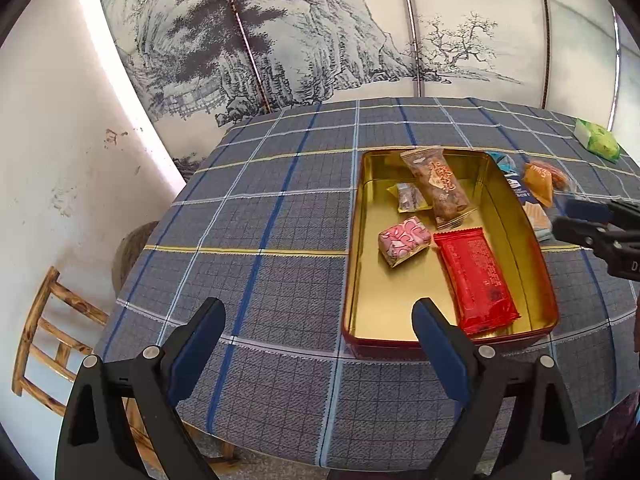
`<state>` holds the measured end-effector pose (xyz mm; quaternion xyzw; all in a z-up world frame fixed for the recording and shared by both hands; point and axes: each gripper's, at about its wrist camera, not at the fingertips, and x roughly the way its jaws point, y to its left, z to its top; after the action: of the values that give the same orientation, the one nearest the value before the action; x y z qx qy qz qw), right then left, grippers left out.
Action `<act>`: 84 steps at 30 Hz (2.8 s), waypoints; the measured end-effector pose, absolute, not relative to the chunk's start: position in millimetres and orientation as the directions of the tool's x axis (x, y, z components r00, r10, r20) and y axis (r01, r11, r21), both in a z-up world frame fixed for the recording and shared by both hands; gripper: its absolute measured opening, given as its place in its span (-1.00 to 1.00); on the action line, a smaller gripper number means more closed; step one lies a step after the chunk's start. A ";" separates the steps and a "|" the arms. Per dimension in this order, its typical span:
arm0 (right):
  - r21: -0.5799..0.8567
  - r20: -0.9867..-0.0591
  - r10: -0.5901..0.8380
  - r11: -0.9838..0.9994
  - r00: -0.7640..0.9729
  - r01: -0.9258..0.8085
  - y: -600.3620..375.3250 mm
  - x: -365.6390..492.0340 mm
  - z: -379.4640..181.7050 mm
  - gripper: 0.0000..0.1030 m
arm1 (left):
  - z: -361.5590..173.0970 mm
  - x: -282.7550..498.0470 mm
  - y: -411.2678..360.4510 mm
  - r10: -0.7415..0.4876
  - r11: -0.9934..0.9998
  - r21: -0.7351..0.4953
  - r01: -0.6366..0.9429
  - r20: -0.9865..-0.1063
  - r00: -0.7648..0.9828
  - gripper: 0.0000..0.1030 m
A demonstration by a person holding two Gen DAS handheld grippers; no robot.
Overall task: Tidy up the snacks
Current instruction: 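Move the right gripper to the blue soda cracker pack and grasp it, then lift the blue cracker pack with the right gripper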
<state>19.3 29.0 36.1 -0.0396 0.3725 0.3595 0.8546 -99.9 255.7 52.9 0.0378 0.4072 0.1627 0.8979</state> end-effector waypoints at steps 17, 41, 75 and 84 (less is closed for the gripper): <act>0.227 -0.701 0.391 0.915 0.596 -0.334 -156.1 27.1 -6.9 0.30 | 69.6 -79.6 179.8 0.155 0.984 0.173 -0.034 -0.756 0.636 0.81; 0.211 -0.771 0.487 0.803 0.411 -0.557 52.2 109.8 -6.7 0.31 | 65.5 -68.2 186.2 0.130 0.989 0.141 -0.033 -0.766 0.629 0.82; -0.002 -0.817 0.318 0.833 0.481 -0.554 -59.1 6.7 -13.1 0.57 | 62.1 -61.4 141.5 0.065 0.989 0.132 0.062 -0.778 0.625 0.83; 0.017 -0.813 0.293 0.876 0.503 -0.482 -123.5 6.5 -9.1 -0.02 | 67.4 -44.5 109.1 -0.001 0.980 0.121 0.156 -0.789 0.614 0.83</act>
<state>6.5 -123.5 -9.1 -0.1064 0.4445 0.2251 0.8605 -44.5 109.1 67.4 0.0889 0.4370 -0.0439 0.8940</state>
